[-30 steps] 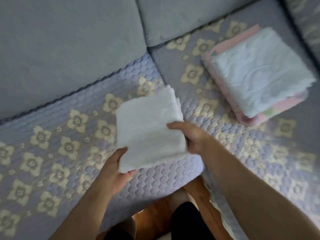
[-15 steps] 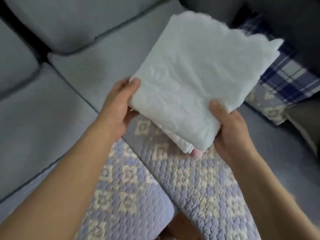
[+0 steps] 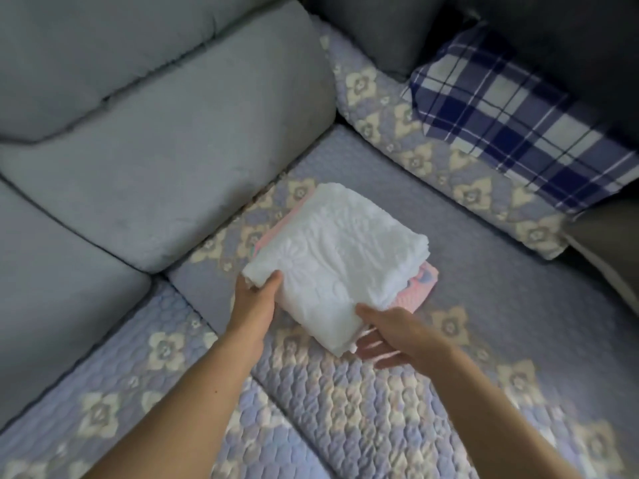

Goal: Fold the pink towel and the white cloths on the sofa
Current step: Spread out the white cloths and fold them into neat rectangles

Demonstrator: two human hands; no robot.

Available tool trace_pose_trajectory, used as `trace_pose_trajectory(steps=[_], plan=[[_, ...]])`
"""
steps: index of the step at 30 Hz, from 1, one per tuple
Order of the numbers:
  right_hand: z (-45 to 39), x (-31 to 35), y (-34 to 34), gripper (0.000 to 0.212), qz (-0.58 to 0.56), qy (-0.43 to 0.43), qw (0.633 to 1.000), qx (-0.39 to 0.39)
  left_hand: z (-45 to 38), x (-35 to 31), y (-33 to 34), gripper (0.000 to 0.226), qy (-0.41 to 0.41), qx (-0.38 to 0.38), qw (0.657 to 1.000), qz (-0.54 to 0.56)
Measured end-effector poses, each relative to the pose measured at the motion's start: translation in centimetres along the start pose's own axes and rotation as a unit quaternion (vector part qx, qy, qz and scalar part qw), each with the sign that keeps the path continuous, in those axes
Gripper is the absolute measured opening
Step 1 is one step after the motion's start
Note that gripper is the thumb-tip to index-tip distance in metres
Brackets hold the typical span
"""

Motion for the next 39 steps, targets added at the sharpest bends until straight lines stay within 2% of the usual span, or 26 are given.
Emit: trace_pose_trajectory(steps=[1,3,4,5,7,9,11,12,14,16,19,21,24,25,27,30,31,33,34,36,39], plan=[[0.2,0.5,-1.4,0.053,0.035,-0.008,0.999,-0.03,0.4,-0.2,0.1,0.07,-0.009,-0.003,1.0,-0.008],[0.5,1.8,-5.3,0.067,-0.005,-0.039,0.985,-0.166,0.7,-0.9,-0.1,0.09,0.016,-0.036,0.996,-0.079],[0.5,2.3,-7.0,0.079,-0.058,-0.049,0.972,-0.223,0.7,-1.7,-0.1,0.097,0.06,-0.054,0.988,-0.133],[0.7,2.9,-8.0,0.092,-0.106,-0.058,0.961,-0.248,0.5,-2.8,-0.1,0.097,0.122,-0.07,0.972,-0.191],[-0.1,3.2,-7.5,0.114,-0.143,-0.033,0.963,-0.228,-0.2,-5.5,0.8,0.093,0.255,-0.069,0.92,-0.289],[-1.9,2.3,-4.6,0.13,-0.138,0.009,0.968,-0.21,-1.8,-7.6,2.7,0.09,0.323,0.001,0.873,-0.365],[-4.1,0.9,-1.8,0.142,-0.202,0.04,0.956,-0.211,-4.4,-8.7,4.5,0.1,0.29,0.106,0.85,-0.426],[-4.9,0.4,-0.9,0.143,-0.25,0.06,0.942,-0.213,-5.4,-9.0,5.0,0.111,0.247,0.146,0.854,-0.435],[-6.1,0.0,0.1,0.13,-0.341,0.107,0.913,-0.194,-7.1,-9.2,6.5,0.121,0.172,0.208,0.85,-0.452],[-7.5,-0.4,0.3,0.117,-0.373,0.111,0.902,-0.187,-8.2,-9.7,8.1,0.121,0.161,0.224,0.816,-0.507],[-9.6,-1.3,0.1,0.126,-0.368,0.099,0.903,-0.198,-10.4,-9.3,10.1,0.137,0.153,0.237,0.77,-0.572],[-11.1,-2.2,-0.1,0.135,-0.356,0.072,0.911,-0.195,-12.4,-8.2,11.1,0.142,0.115,0.268,0.77,-0.568],[-12.9,-2.5,-0.2,0.146,-0.35,0.035,0.919,-0.18,-14.1,-7.0,11.5,0.126,0.041,0.303,0.798,-0.519],[-13.3,-2.6,-0.3,0.14,-0.35,0.025,0.919,-0.182,-14.6,-6.8,11.5,0.117,0.019,0.314,0.809,-0.496],[-13.8,-2.9,-0.4,0.116,-0.362,-0.004,0.915,-0.179,-15.2,-6.6,11.3,0.11,-0.015,0.329,0.825,-0.459],[-14.2,-2.9,-0.3,0.092,-0.368,-0.008,0.913,-0.175,-15.2,-6.8,11.0,0.14,-0.011,0.335,0.826,-0.453],[-14.4,-2.8,-0.3,0.087,-0.376,-0.012,0.909,-0.177,-15.3,-6.8,11.1,0.141,0.003,0.33,0.827,-0.455],[-14.7,-2.8,-0.4,0.081,-0.38,-0.031,0.907,-0.18,-15.2,-6.7,11.3,0.118,0.026,0.311,0.83,-0.463],[-14.9,-3.0,-0.3,0.083,-0.375,-0.039,0.908,-0.182,-15.1,-6.6,11.5,0.105,0.035,0.302,0.831,-0.466],[-15.0,-3.3,-0.1,0.101,-0.368,-0.045,0.91,-0.186,-15.1,-6.4,11.6,0.099,0.059,0.294,0.832,-0.467],[-15.0,-3.7,0.3,0.117,-0.369,-0.062,0.907,-0.196,-14.3,-6.2,10.5,0.123,0.093,0.274,0.845,-0.449]])
Point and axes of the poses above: each hand's wrist, its own z-axis away from the middle knuckle, its own y-axis out of the palm, x = y × z, the point moved 4 cm from there along -z, towards the middle knuckle, and after that the axes turned 12 degrees about -x, right-handed, at the moved point
